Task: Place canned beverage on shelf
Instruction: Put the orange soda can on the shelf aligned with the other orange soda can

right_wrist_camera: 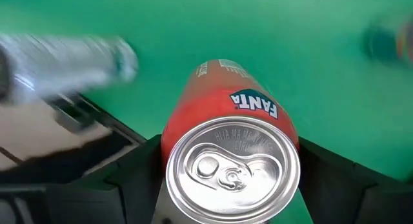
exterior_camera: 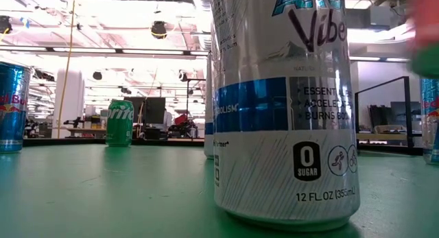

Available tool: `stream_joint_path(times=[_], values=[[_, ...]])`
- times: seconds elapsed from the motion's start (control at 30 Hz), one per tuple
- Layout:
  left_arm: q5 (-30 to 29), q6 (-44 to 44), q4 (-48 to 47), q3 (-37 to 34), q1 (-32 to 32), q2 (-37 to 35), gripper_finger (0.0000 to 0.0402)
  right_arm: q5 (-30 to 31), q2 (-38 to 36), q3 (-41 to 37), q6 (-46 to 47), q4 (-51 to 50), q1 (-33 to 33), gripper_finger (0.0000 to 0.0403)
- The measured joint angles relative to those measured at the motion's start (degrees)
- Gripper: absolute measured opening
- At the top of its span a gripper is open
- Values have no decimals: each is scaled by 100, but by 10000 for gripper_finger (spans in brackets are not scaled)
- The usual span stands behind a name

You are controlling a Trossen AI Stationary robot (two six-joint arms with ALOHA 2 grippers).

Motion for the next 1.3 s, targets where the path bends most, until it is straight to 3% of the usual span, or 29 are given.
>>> stream_joint_path(times=[0.2,0.53,0.93,1.13,1.3], values=[[185,71,11,0,2,0,0,415,-4,425,-1213,-21,-1026,321],[51,145,-3,0,3,0,0,322,-7,760,-4370,-787,-3195,321],[-1941,-644,78,0,4,-2,0,105,451,767,-8148,-639,-5896,322],[-2067,-838,101,0,4,31,0,78,1030,760,-9094,-690,-6576,322],[-2042,-763,153,2,4,28,0,20,1231,760,-9138,-681,-6681,322]])
